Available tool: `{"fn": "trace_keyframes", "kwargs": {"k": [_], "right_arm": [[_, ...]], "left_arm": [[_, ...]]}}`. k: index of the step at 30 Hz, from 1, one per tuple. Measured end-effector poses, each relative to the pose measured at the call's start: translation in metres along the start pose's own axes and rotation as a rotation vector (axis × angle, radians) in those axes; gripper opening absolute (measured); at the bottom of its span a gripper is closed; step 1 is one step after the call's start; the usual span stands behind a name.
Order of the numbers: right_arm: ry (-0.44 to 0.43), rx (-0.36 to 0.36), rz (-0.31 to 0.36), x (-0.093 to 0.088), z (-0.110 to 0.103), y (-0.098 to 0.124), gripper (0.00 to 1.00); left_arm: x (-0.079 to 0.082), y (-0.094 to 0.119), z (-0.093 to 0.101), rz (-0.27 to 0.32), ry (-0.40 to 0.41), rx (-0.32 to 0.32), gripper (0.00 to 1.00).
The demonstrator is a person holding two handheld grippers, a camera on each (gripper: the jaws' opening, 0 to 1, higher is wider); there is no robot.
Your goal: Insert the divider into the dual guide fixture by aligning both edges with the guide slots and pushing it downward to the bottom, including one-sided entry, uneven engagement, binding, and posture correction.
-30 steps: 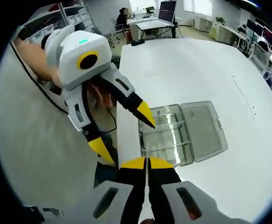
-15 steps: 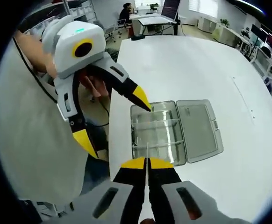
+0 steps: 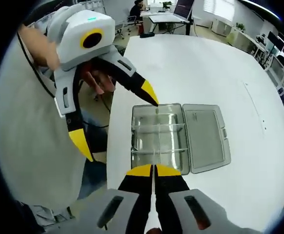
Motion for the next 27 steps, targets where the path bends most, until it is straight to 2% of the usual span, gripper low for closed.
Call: {"fn": "trace_keyframes", "kwargs": {"k": [27], "right_arm": [[0.03, -0.003, 0.007, 0.0, 0.006, -0.014, 0.0]], "left_arm": [[-0.001, -0.001, -0.01, -0.007, 0.04, 0.021, 0.86]]}}
Point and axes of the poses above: the point that each gripper's makers call its tool centre point, and the gripper's own axes: y roughly backward along the fingers, z roughly to its right, x roughly out of its top, the point moved 5 cm from there along y, roughly backward along the fingers, and after that the axes turned 13 degrees about y, right-handed, at the moved point
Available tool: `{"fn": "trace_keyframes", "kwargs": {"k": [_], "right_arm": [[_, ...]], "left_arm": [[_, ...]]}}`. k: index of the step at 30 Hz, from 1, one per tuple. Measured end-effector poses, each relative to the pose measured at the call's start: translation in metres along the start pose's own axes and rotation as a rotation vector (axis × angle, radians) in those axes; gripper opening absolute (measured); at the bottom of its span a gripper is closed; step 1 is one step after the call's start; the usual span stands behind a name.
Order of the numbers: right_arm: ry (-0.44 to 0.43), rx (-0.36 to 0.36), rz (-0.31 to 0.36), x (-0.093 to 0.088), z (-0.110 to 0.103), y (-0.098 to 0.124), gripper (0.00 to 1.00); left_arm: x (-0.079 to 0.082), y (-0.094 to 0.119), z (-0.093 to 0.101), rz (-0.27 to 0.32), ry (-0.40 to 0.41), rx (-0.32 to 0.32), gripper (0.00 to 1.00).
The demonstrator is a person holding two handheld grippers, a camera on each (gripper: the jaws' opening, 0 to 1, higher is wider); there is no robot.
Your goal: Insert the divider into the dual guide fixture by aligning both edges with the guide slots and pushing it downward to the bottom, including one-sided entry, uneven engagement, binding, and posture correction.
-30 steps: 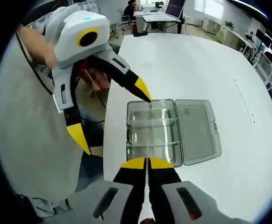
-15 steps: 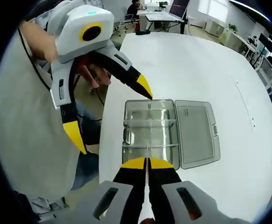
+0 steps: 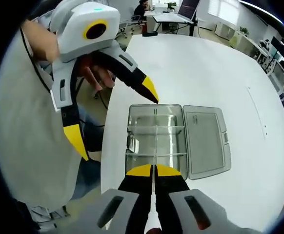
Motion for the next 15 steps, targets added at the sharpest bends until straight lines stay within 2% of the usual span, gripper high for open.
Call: {"fn": "trace_keyframes", "kwargs": {"k": [15], "right_arm": [[-0.007, 0.009, 0.001, -0.0044, 0.0036, -0.0085, 0.0]], "left_arm": [[-0.0007, 0.0002, -0.0054, -0.009, 0.003, 0.004, 0.86]]}}
Point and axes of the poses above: the point that each gripper's makers call its tool centre point, and the gripper's own axes: y roughly backward along the fingers, z roughly to its right, x roughly out of its top, the point moved 5 cm from there along y, roughly backward along the fingers, and after that the axes turned 13 degrees about y, right-handed, at the moved point
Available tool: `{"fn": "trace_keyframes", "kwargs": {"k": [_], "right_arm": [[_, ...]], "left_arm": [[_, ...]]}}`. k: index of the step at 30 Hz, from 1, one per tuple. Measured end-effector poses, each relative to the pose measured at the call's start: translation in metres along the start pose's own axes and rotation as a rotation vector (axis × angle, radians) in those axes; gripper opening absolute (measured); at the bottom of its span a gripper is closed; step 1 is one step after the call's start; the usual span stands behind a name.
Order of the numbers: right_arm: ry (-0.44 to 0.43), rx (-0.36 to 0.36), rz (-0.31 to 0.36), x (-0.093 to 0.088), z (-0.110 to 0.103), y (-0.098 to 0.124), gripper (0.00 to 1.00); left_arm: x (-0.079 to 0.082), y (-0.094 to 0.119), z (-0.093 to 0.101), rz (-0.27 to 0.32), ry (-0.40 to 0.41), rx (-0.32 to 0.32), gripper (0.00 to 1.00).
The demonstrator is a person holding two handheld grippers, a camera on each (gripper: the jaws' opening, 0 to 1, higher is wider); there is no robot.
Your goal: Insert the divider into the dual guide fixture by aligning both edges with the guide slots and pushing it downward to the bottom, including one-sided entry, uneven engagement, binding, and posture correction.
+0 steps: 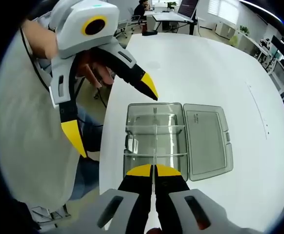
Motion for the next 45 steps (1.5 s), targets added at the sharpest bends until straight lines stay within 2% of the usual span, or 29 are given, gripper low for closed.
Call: {"fn": "trace_keyframes", "kwargs": {"k": [39, 45], "right_arm": [[-0.02, 0.009, 0.005, -0.0061, 0.0022, -0.0093, 0.0], [-0.045, 0.005, 0.016, -0.0064, 0.0007, -0.0097, 0.0]], "left_arm": [[0.0013, -0.0017, -0.0067, -0.009, 0.009, -0.001, 0.83], [0.002, -0.0024, -0.0064, -0.01, 0.005, -0.004, 0.83]]}}
Point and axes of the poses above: the point that each gripper's makers call its tool centre point, and the gripper's own axes: y roughly backward along the fingers, z roughly to its right, x roughly out of its top, the point moved 5 cm from there along y, roughly backward along the fingers, and after that the axes turned 13 degrees about y, right-handed, at the moved point
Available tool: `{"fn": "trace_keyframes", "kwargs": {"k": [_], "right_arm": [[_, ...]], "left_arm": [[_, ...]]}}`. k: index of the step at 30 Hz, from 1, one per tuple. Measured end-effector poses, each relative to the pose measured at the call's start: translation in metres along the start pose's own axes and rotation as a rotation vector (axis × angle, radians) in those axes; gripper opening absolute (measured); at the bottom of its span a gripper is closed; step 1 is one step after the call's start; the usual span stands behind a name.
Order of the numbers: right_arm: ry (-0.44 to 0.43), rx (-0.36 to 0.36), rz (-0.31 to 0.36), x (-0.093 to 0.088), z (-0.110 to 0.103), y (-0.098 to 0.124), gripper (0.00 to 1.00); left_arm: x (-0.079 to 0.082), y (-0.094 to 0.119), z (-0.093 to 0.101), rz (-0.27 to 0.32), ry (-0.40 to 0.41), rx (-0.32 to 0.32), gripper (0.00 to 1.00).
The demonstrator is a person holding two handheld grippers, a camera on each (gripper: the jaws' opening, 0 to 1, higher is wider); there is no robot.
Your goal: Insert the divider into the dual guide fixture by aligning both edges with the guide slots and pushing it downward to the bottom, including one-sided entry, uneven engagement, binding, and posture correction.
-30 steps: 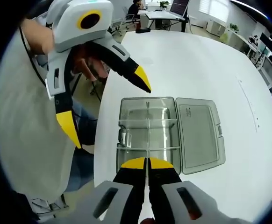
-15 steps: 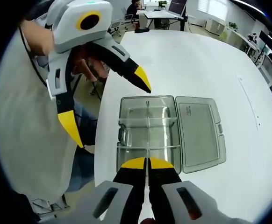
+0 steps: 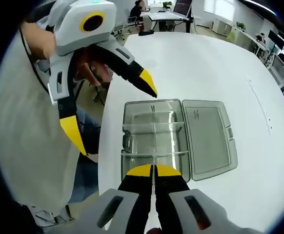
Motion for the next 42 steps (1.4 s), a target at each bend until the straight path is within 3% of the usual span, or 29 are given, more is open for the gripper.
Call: {"fn": "trace_keyframes", "kwargs": {"k": [42], "right_arm": [[0.033, 0.013, 0.015, -0.008, 0.001, -0.015, 0.0]], "left_arm": [[-0.001, 0.007, 0.0, 0.007, 0.002, 0.013, 0.81]]}}
Point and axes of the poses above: the point that each gripper's makers call its tool centre point, and the gripper's own axes: y roughly backward along the fingers, z roughly to its right, x roughly out of its top, the point moved 5 cm from there along y, roughly backward along the fingers, and after that the axes turned 13 degrees about y, right-handed, at the moved point
